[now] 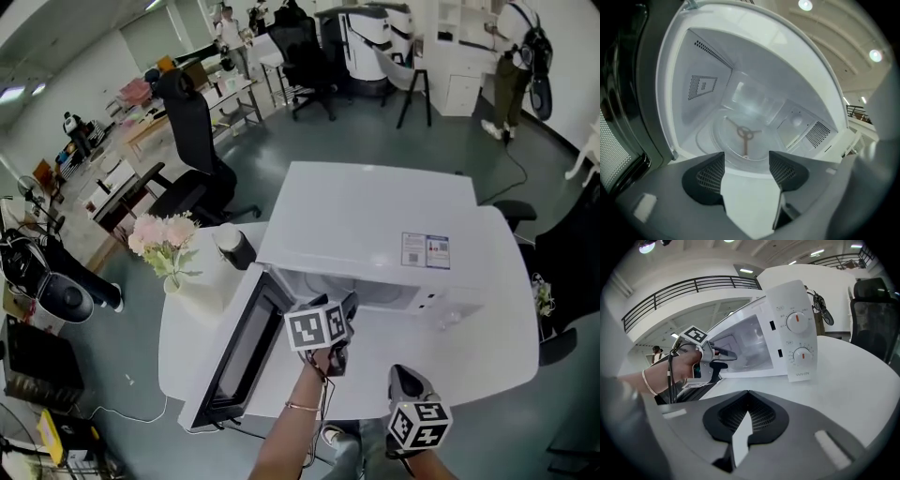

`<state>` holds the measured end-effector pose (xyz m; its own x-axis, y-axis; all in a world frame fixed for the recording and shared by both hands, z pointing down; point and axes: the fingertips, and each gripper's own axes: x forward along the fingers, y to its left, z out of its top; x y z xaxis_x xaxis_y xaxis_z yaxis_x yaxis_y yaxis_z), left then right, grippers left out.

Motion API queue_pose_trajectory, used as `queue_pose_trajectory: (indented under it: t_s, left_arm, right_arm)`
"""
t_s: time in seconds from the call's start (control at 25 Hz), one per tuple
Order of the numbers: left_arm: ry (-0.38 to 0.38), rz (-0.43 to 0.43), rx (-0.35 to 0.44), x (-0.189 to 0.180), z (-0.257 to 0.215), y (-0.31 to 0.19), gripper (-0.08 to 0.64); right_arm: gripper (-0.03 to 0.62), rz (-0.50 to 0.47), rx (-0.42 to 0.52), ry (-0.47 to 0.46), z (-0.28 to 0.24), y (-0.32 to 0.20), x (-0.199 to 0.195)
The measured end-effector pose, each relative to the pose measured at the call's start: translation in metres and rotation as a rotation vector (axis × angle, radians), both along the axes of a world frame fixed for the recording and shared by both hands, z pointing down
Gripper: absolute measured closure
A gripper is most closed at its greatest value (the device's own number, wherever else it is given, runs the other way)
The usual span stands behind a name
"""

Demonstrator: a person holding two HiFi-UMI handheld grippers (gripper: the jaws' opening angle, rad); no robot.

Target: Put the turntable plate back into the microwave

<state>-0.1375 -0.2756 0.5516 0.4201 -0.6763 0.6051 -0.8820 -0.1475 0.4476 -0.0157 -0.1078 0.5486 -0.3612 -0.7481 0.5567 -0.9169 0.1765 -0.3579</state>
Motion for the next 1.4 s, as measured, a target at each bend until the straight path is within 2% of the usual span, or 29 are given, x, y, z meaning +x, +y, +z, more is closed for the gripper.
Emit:
queue_pose_trajectory:
  t_s: [0.28,0.6,0.76,1.08,1.28,1.4]
  left_arm:
    - [-0.011,-0.005,0.035,-0.012,-0.022,0.026,0.281]
    - [-0.050,0.017,0.137,-0.017,-0.065,0.059,0.296]
    - [-0.058,0.019,0.185,-0.017,-0.087,0.076,0.380]
    - [-0.109,-0.036,0.294,-0.039,-0.128,0.103,0.560]
    - [-0.101,-0.067,0.373,-0.047,-0.140,0.120,0.561]
    - [-0.092,-0.093,0.390,-0.052,-0.140,0.126,0.561]
  right_arm:
    - [0.583,0.016,0.026,0.025,-0.020,-0.004,0.006]
    - [0.583,0.004,0.092,0.046,-0.056,-0.019,0.006]
    - [0.583,-0.009,0.136,0.046,-0.080,-0.026,0.007]
    - [0.583,-0.057,0.230,0.043,-0.124,-0.033,0.007]
    - [0.583,-0.076,0.278,0.061,-0.141,-0.033,0.007]
    - [0.583,-0.076,0.284,0.057,-0.143,-0.034,0.006]
